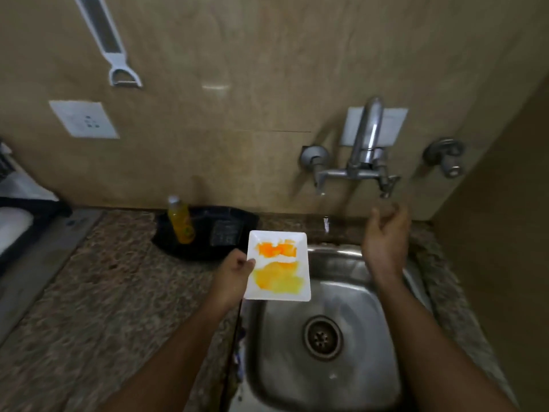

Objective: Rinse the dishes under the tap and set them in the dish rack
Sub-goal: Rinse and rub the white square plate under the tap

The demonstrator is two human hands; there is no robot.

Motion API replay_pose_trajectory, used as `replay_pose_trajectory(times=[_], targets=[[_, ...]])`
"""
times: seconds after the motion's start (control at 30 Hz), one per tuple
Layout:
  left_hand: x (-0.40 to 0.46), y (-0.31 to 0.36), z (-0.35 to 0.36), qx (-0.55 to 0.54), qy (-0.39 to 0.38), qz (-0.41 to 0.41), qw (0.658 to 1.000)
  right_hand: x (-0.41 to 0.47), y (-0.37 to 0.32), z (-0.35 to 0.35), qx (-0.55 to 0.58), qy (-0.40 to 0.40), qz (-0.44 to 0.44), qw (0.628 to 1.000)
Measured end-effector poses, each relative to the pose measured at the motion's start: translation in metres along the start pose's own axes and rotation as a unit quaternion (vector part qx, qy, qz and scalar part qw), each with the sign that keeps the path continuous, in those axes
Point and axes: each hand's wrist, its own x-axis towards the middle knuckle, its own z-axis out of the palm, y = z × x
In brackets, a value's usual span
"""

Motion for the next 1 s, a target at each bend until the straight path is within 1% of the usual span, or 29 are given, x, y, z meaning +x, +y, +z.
replay_pose_trajectory(times=[0.1, 0.17, 0.33, 0.6, 0.87, 1.0], targets=[[0.005, 0.02, 0.02, 0.007, -0.011, 0.01, 1.0, 0.041, -0.01, -0.007, -0.093, -0.04, -0.07, 0.992], [0.007, 0.031, 0.03, 0.01, -0.016, 0.019, 1.0, 0.058, -0.01, -0.009, -0.138, -0.051, -0.099, 0.984], [0.015, 0.049, 0.046, 0.024, -0.023, 0.047, 0.998, 0.078, -0.008, -0.01, -0.207, -0.048, -0.128, 0.969], [0.023, 0.05, 0.062, 0.014, -0.029, 0.053, 0.998, 0.086, 0.001, -0.006, -0.137, -0.057, -0.1, 0.984], [0.025, 0.048, 0.073, 0.035, -0.032, 0.063, 0.997, 0.086, 0.007, -0.002, -0.071, -0.07, -0.078, 0.992], [0.028, 0.044, 0.083, 0.024, -0.031, 0.069, 0.997, 0.077, 0.011, -0.006, -0.03, -0.09, -0.032, 0.995]])
